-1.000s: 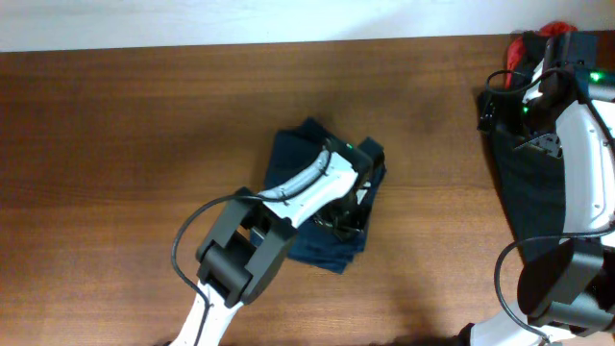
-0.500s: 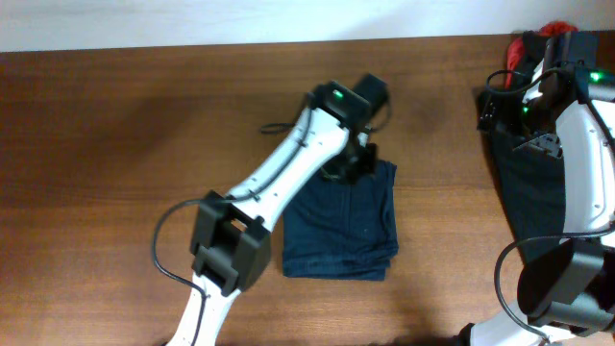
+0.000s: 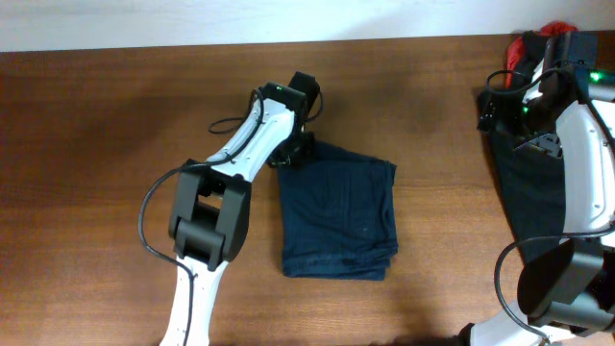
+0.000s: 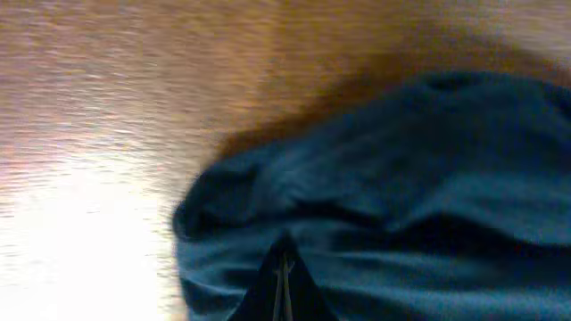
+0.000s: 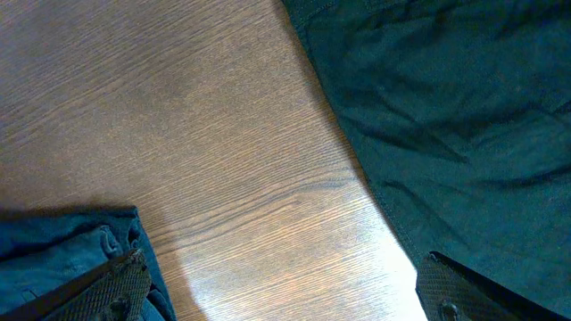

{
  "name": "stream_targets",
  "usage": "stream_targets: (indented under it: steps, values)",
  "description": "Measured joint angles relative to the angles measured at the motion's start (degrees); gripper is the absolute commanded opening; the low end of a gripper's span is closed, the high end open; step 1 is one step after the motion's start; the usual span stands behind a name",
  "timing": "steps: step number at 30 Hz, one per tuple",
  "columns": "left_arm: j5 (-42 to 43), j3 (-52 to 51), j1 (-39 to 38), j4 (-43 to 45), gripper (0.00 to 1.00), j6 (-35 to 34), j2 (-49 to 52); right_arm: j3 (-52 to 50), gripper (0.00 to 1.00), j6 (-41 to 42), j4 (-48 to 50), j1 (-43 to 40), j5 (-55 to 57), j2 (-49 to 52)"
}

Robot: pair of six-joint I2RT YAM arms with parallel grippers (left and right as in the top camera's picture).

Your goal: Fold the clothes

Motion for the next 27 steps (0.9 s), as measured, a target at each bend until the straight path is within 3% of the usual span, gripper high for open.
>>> stream_targets:
  steps: [3, 6, 12, 18, 21, 27]
  values:
    - [-4.61, 1.05, -0.11, -2.8, 0.0, -1.46, 0.04, 0.0, 0.99, 0.0, -0.04, 0.0, 0.0, 0.0]
    - [-6.73, 10.91, -0.11, -15.19, 0.0, -2.58, -0.87, 0.0, 0.99, 0.02, 0.0, 0.0, 0.0, 0.0]
    - [-4.39, 16.74, -2.91, -29.81, 0.0, -3.8, -9.16, 0.0, 0.99, 0.0, -0.02, 0.0, 0.0, 0.0]
    - [6.08, 14.12, -7.28, -30.14, 0.0, 0.98, -9.09, 0.0, 0.99, 0.0, -0.04, 0.0, 0.0, 0.0]
    - [6.88, 3.63, -10.64, -27.15, 0.01, 1.42, -8.92, 0.0, 0.99, -0.02, 0.0, 0.02, 0.0, 0.0]
    - [6.88, -17.49, -10.29, -14.93, 0.01, 0.63, -8.96, 0.0, 0.99, 0.0, -0.09, 0.0, 0.02, 0.0]
